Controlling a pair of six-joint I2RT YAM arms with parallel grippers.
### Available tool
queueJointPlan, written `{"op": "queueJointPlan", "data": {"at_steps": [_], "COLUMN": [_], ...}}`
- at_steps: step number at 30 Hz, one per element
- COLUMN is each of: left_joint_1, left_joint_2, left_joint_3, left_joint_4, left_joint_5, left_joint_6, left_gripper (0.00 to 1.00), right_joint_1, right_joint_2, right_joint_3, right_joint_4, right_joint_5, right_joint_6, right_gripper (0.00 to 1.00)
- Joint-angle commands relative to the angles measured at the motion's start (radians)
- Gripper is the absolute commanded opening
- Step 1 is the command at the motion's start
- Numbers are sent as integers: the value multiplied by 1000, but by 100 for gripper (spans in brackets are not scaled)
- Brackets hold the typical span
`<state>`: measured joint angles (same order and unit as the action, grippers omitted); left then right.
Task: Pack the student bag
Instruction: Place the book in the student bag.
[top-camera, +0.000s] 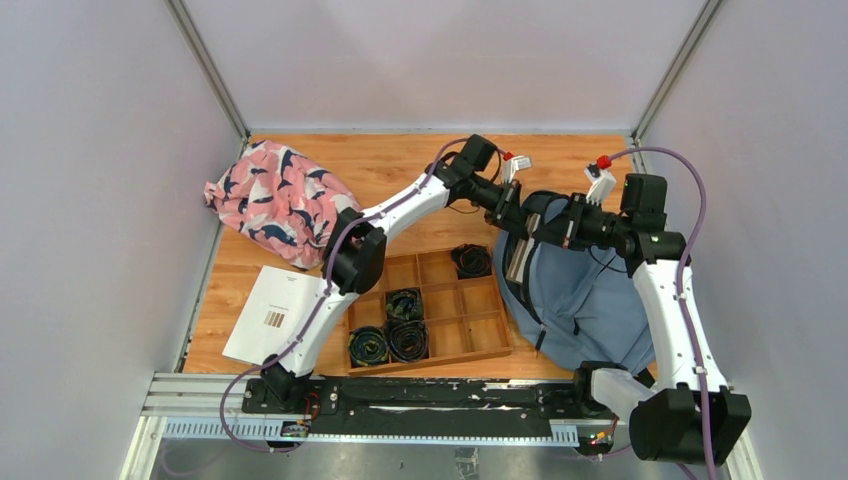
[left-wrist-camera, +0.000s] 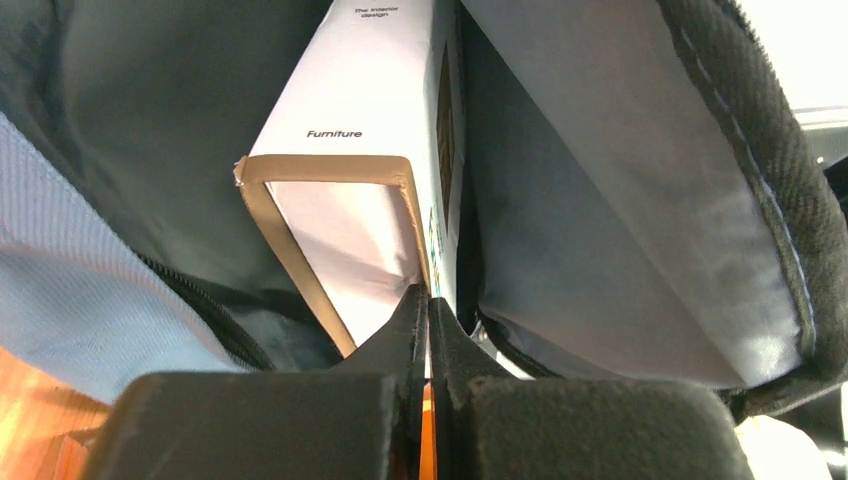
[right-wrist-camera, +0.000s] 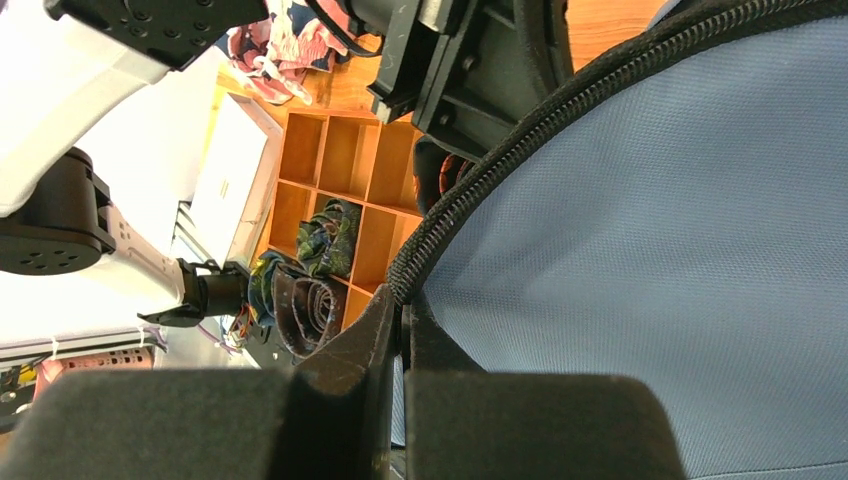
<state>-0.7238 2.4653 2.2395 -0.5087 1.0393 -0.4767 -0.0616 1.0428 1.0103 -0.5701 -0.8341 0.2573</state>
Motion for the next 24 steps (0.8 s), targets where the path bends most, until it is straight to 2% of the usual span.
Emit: {"op": "queueJointPlan", "data": {"at_steps": [1, 11, 16, 20, 22, 24], "left_joint_1": [-31, -85, -88, -88, -88, -88], "left_joint_2": [45, 96, 95, 68, 52, 30], "left_joint_3": [58, 53, 40, 24, 23, 21], "left_joint_4": [79, 275, 301, 300, 279, 244], "left_joint_5": [50, 9, -59, -110, -125, -140], "left_joint_6": [-78, -276, -299, -287, -269, -237], "left_gripper": [0, 0, 0, 20, 34, 40], "right_joint_1": [4, 18, 20, 20, 19, 20], "right_joint_2": [8, 11, 1, -4, -4, -8], "right_joint_3": [25, 29, 17, 9, 9, 6], "right_joint_4": [28, 33, 33, 33, 33, 33], "right_joint_5": [-65, -65, -62, -56, -51, -43], "right_joint_6": [8, 14, 15, 14, 15, 15], "right_gripper": [0, 0, 0, 0, 0, 0]}}
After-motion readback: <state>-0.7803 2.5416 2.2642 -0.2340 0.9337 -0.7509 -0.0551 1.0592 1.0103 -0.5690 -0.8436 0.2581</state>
